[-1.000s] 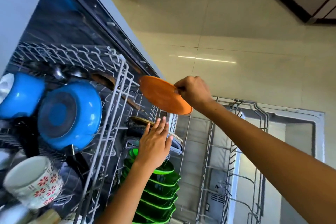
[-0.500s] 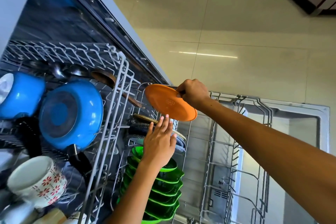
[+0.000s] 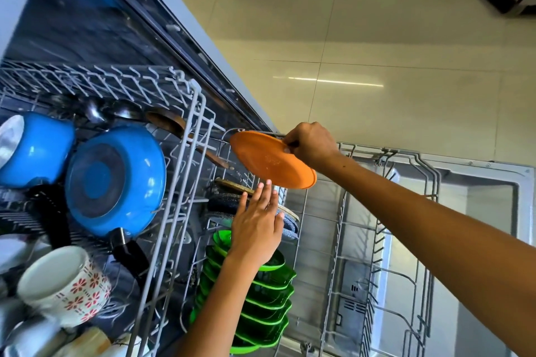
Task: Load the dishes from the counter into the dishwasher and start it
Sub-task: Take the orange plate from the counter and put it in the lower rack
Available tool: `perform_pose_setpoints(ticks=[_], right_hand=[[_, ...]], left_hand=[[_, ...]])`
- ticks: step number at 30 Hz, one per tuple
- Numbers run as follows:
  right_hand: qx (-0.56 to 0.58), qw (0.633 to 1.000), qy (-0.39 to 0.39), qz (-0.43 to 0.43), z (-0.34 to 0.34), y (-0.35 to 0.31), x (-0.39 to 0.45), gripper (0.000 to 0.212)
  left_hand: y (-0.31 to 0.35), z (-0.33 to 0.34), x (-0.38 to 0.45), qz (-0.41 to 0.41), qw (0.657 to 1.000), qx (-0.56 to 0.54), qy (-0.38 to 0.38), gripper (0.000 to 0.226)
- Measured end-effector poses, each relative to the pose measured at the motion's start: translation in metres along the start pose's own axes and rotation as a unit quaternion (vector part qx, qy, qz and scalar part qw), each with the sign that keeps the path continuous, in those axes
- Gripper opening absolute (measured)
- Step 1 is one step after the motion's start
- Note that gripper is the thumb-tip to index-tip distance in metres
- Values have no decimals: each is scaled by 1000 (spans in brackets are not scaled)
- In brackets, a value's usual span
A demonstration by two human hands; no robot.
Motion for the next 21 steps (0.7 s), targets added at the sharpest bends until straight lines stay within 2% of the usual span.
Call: perform_pose_setpoints(ticks=[6, 11, 14, 21], right_hand=[[-66, 997, -31, -4, 27, -9, 13, 32], [-157, 986, -29, -43, 35, -24, 10, 43], [-148, 987, -31, -46, 35, -23, 11, 38], [-83, 994, 60, -41, -11, -21, 11, 41]], left_hand=[[3, 1, 0, 3, 1000, -3, 5, 68], [2, 1, -1, 2, 1000, -1, 17, 55], [2, 1, -2, 0, 1000, -9, 13, 54], [2, 0, -3, 0, 1000, -14, 12, 54]])
Point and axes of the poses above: each hand's wrist, its own x-axis towards the middle knuckle, its own z-axis out of the palm, y = z × x, the point moved 9 cm from there along x, towards the middle knuckle, and after that the axes turned 14 degrees about z, right-handed, at the moved point
